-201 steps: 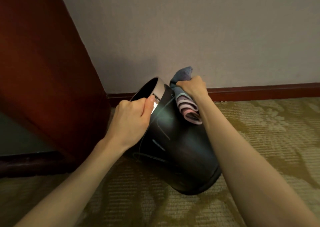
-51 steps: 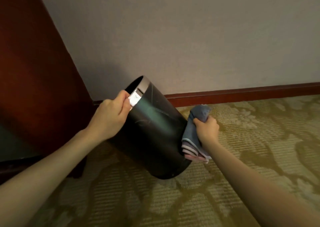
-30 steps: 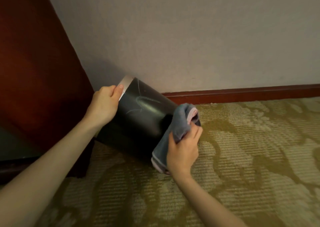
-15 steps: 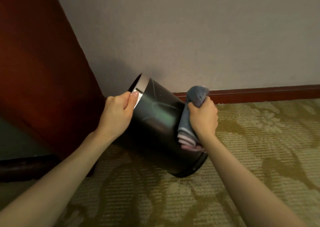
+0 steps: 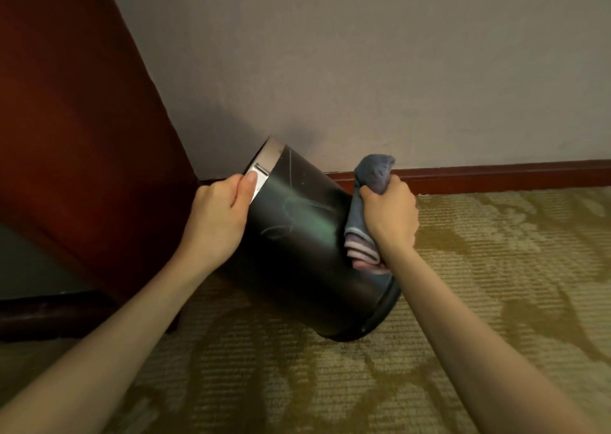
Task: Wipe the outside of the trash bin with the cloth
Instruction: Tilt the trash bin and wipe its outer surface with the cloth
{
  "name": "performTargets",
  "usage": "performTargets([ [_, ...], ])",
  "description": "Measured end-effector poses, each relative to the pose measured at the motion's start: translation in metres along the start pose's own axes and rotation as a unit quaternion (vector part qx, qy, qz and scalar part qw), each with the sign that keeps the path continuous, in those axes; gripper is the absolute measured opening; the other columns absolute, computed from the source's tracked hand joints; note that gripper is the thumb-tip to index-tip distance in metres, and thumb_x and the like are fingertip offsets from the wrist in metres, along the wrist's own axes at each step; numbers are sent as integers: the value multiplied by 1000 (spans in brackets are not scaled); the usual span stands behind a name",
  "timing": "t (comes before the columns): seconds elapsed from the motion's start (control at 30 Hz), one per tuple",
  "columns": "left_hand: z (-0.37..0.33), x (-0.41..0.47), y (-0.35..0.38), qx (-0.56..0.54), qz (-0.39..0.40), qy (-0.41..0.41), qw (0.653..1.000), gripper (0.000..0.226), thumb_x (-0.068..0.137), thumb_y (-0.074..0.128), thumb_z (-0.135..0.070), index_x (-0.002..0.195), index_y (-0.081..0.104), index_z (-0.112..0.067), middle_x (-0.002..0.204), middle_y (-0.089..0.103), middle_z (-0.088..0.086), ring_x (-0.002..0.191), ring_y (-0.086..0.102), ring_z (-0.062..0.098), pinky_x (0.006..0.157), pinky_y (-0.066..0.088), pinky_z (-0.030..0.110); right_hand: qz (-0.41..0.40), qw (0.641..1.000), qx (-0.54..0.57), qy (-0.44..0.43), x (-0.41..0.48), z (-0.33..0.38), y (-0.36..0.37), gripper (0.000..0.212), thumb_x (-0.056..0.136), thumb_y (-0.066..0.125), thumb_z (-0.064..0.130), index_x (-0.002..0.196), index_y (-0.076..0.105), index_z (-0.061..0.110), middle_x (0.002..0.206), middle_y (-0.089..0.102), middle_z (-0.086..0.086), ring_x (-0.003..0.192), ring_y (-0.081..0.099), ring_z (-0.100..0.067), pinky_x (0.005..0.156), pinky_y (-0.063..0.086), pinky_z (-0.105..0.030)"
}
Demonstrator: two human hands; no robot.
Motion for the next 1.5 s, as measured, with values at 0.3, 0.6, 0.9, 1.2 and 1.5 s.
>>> performTargets([
  [0.3,-11,13,7,12,15,-57,998,48,98,37,-32,51,35,-23,50,36,-8,57,40,24,57,24,34,-130,987,76,-62,-94,3,17,32,79,62,27,100,43,13,102,40,-2,82,50,-24,58,28,-30],
  [0.6,-8,7,5,-16,8,-4,1000,48,99,40,-28,51,33,-24,46,35,-7,44,37,11,49,27,34,-97,986,109,-83,-112,4,17,36,77,60,28,104,43,11,102,40,-5,76,53,-27,54,32,-31],
  [0.9,-15,3,6,-63,58,53,995,48,99,40,-25,53,42,-12,46,38,-5,44,42,13,42,25,19,-44,993,105,-20,-39,25,-4,24,81,57,36,93,48,17,101,57,-7,87,57,-33,70,41,-38],
  [1.2,-15,-11,0,-95,70,77,990,45,99,41,-20,55,38,-32,46,38,-10,41,42,10,41,26,15,152,987,-3,52,46,37,10,51,82,59,39,118,56,4,118,59,-21,105,56,-36,78,41,-35],
  [1.5,-12,-6,0,-54,52,58,995,47,100,38,-22,53,34,-26,45,33,-9,44,42,10,42,26,15,27,999,34,-31,-7,51,1,20,79,52,37,89,53,19,92,60,-7,87,58,-35,71,40,-36],
])
Point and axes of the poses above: each hand's wrist, its own x-axis towards the middle knuckle, its own y-axis out of the palm, z = x × y, the point moved 1 cm from there along x, towards the middle knuckle
